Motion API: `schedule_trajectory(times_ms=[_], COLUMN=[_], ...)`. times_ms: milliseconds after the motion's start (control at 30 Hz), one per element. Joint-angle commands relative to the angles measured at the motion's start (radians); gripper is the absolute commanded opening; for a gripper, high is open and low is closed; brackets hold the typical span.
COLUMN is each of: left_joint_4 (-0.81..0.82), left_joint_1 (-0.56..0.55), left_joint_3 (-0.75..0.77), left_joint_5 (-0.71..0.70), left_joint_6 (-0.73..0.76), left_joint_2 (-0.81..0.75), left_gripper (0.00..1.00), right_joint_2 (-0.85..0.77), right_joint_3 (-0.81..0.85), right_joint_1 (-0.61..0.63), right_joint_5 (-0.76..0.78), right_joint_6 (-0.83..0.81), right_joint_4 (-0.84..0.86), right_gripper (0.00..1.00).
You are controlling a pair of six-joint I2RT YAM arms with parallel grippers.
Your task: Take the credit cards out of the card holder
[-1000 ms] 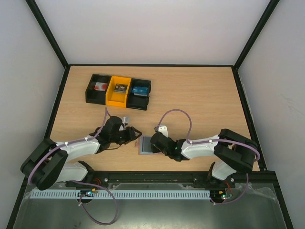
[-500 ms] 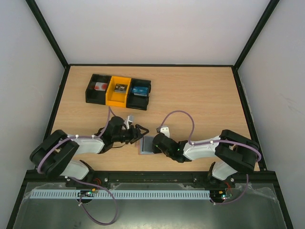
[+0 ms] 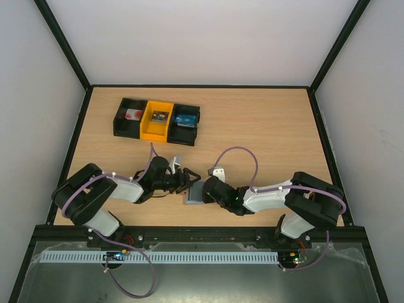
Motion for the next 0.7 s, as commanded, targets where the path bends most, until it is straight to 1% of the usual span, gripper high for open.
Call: schedule_trajectory(times_ms=[0, 100, 300, 367, 667], left_joint_4=[0.002, -0.041, -0.219, -0.250, -0.152], left_joint_1=[-0.007, -0.007, -0.016, -0.022, -0.043], left_joint_3=[-0.007, -0.008, 0.018, 0.026, 0.028], left_joint_5=[0.010, -0.007, -0.091, -0.108, -0.056], left_joint_6=[0.010, 0.025, 0.093, 0.105, 0.074], left_joint_2=[-0.013, -0.056, -0.142, -0.152, -0.081], left_gripper=[0.66, 0.67, 0.70, 0.71, 0.70], right_joint_2=[-0.003, -0.007, -0.011, -0.014, -0.012], right_joint_3=[-0.019, -0.021, -0.023, -0.024, -0.023], right_joint_1=[-0.005, -0.005, -0.005, -0.005, -0.005], right_joint_5=[0.027, 0.030, 0.033, 0.034, 0.030], right_joint_6=[0.005, 0.004, 0.007, 0.009, 0.010], right_joint_4=[-0.014, -0.019, -0.019, -0.018, -0.013], right_gripper=[0.02, 0.02, 0.02, 0.02, 0.02])
